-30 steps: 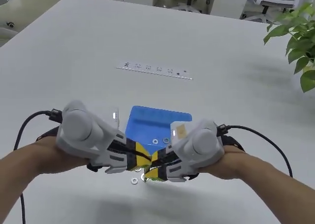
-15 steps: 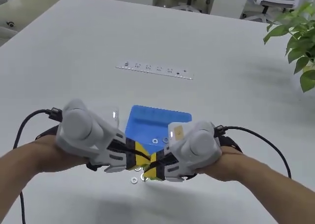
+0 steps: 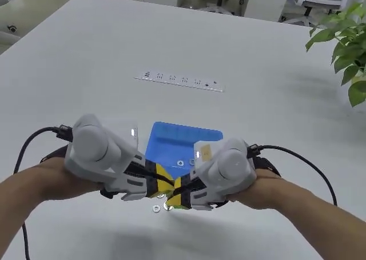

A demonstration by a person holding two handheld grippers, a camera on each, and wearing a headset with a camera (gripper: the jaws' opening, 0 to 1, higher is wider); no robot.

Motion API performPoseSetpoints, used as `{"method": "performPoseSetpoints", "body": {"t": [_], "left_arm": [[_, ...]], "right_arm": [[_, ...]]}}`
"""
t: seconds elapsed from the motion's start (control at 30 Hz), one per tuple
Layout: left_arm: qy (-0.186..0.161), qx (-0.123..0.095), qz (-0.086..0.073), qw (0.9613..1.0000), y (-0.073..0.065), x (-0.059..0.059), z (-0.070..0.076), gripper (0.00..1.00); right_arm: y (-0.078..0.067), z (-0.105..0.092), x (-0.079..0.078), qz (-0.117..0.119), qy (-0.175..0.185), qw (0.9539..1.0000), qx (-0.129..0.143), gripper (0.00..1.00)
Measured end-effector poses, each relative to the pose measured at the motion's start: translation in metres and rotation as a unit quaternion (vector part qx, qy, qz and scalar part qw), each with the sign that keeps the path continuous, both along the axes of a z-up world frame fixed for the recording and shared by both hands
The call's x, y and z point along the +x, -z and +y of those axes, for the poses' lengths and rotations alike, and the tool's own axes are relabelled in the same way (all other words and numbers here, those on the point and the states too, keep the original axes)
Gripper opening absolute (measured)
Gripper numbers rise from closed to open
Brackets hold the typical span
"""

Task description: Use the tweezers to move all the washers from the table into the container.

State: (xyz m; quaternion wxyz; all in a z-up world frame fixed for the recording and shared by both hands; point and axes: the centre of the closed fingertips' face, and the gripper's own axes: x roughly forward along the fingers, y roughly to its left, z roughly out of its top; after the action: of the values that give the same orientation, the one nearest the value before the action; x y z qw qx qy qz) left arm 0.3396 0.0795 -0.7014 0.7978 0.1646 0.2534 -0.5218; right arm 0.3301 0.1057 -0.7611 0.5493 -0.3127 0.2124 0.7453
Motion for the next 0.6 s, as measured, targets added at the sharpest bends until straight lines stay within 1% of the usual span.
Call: {"method": "performPoseSetpoints", "body": {"t": [0.13,0.27,0.3,0.33,0.37,0.43,0.53,0.6], "left_arm": [[-0.008,-0.009,-0.004,0.9999,-0.006,0.001,0.0,0.1],[-0.017,-0.018,-0.007,0.9997,-0.011,0.002,0.003,0.17],[-0.02,-0.021,-0.006,0.9996,-0.011,0.002,0.004,0.2],[-0.025,-0.028,-0.001,0.9993,-0.012,0.002,0.006,0.22],[-0.029,-0.031,0.001,0.9991,-0.012,0.002,0.006,0.24],[-0.032,-0.029,-0.001,0.9991,-0.01,0.002,0.01,0.27],[-0.041,-0.032,0.003,0.9987,-0.006,0.0,0.014,0.32],[-0.045,-0.036,0.008,0.9983,-0.005,-0.001,0.015,0.38]], "right_arm": [[-0.001,0.0,-0.001,0.0,0.0,1.0,0.0,0.06],[-0.003,0.0,-0.001,-0.001,0.001,1.0,0.002,0.06],[-0.004,0.001,0.0,-0.001,0.002,1.0,0.002,0.06],[-0.005,0.001,0.0,-0.002,0.002,1.0,0.003,0.06],[-0.007,0.001,0.0,-0.002,0.002,1.0,0.003,0.06],[-0.011,0.001,0.001,-0.003,0.003,1.0,0.006,0.06],[-0.016,0.002,0.002,-0.006,0.003,0.9999,0.009,0.06],[-0.02,0.002,0.003,-0.009,0.003,0.9999,0.012,0.06]]}}
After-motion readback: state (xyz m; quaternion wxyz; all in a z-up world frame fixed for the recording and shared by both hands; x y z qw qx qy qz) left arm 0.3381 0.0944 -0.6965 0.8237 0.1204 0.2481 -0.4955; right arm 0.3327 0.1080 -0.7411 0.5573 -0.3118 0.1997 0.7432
